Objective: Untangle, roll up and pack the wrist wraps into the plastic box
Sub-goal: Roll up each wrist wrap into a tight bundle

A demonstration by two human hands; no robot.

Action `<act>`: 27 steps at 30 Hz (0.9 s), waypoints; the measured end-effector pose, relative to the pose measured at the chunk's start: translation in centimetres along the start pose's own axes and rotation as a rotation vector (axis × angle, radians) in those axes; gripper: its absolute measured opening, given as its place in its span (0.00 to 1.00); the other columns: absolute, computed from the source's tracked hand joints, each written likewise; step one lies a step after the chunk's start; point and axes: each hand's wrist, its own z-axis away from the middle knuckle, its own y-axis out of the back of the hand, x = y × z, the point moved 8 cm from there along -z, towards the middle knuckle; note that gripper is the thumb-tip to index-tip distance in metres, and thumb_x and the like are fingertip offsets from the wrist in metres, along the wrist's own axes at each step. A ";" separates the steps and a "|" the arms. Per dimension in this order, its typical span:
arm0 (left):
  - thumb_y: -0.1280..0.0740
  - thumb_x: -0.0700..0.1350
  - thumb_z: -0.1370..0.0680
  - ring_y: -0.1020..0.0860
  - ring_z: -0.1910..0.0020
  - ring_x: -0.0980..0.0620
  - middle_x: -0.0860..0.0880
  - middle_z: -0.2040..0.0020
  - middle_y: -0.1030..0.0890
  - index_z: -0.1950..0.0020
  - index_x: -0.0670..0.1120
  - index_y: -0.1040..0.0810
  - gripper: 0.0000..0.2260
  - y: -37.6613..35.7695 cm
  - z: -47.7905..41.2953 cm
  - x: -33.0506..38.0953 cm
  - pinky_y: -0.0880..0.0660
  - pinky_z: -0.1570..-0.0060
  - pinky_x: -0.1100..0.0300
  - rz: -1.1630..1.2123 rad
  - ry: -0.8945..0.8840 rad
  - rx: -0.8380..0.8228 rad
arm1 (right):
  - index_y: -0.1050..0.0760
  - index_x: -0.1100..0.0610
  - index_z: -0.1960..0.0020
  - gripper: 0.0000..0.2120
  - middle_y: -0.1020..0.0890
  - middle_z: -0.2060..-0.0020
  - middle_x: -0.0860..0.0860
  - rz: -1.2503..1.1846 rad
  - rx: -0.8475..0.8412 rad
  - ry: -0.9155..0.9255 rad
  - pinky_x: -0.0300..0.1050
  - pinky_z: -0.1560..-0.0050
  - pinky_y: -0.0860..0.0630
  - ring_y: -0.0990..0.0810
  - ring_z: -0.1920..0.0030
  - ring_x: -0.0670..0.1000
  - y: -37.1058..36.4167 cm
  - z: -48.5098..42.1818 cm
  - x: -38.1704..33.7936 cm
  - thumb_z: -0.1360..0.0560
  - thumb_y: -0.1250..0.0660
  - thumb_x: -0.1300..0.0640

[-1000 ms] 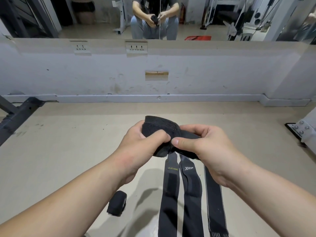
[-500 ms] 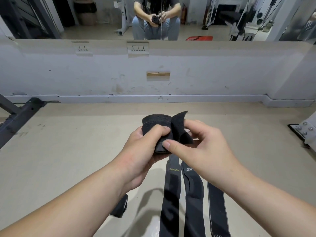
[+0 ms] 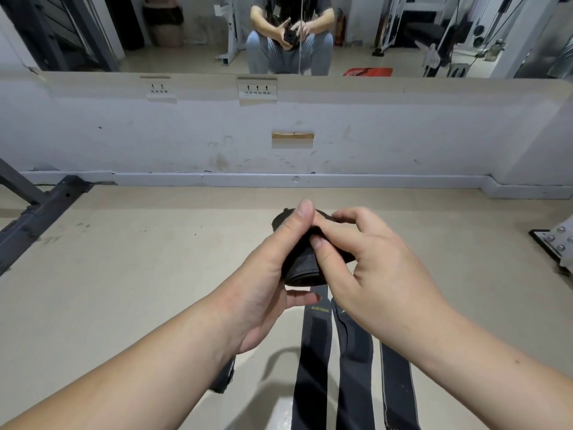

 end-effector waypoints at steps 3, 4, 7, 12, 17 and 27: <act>0.37 0.59 0.19 0.17 0.37 0.42 0.40 0.37 0.15 0.32 0.43 0.19 0.24 0.0 0.1 -0.1 0.23 0.33 0.38 0.177 0.013 -0.005 | 0.26 0.32 0.28 0.24 0.25 0.34 0.44 0.065 -0.012 0.016 0.53 0.44 0.21 0.24 0.35 0.50 0.3 0.1 -0.7 0.21 0.46 0.37; 0.39 0.56 0.18 0.17 0.39 0.41 0.38 0.38 0.16 0.33 0.41 0.19 0.23 0.0 0.1 -0.1 0.22 0.37 0.40 0.264 0.026 -0.013 | 0.27 0.32 0.27 0.24 0.26 0.33 0.43 0.064 -0.017 0.012 0.52 0.43 0.22 0.25 0.34 0.49 0.4 0.1 -0.7 0.21 0.45 0.37; 0.42 0.51 0.20 0.18 0.42 0.39 0.38 0.40 0.16 0.32 0.41 0.19 0.23 0.2 0.1 0.0 0.24 0.39 0.41 0.369 0.043 -0.022 | 0.32 0.30 0.25 0.28 0.31 0.32 0.41 0.102 -0.067 0.018 0.48 0.45 0.25 0.30 0.35 0.44 0.3 0.1 -0.8 0.24 0.47 0.29; 0.38 0.56 0.17 0.17 0.44 0.42 0.40 0.42 0.16 0.30 0.41 0.20 0.23 0.2 -0.2 -0.6 0.21 0.42 0.45 0.240 0.087 0.031 | 0.35 0.27 0.26 0.32 0.34 0.38 0.38 0.116 -0.150 0.016 0.47 0.47 0.23 0.26 0.39 0.43 -0.7 0.1 -0.6 0.29 0.46 0.24; 0.39 0.58 0.15 0.14 0.41 0.45 0.41 0.39 0.14 0.33 0.45 0.17 0.21 0.5 -0.5 -1.0 0.17 0.42 0.47 0.131 0.098 0.061 | 0.29 0.28 0.28 0.35 0.29 0.47 0.35 -0.218 -0.200 -0.007 0.39 0.46 0.25 0.23 0.42 0.40 -1.1 -0.3 0.9 0.34 0.29 0.29; 0.37 0.58 0.17 0.13 0.44 0.42 0.40 0.41 0.13 0.35 0.45 0.17 0.20 1.9 -0.6 -0.2 0.18 0.49 0.45 0.197 0.091 0.106 | 0.15 0.50 0.37 0.13 0.14 0.40 0.42 -0.484 0.017 -0.074 0.42 0.36 0.21 0.14 0.45 0.42 0.7 -0.7 2.3 0.19 0.29 0.61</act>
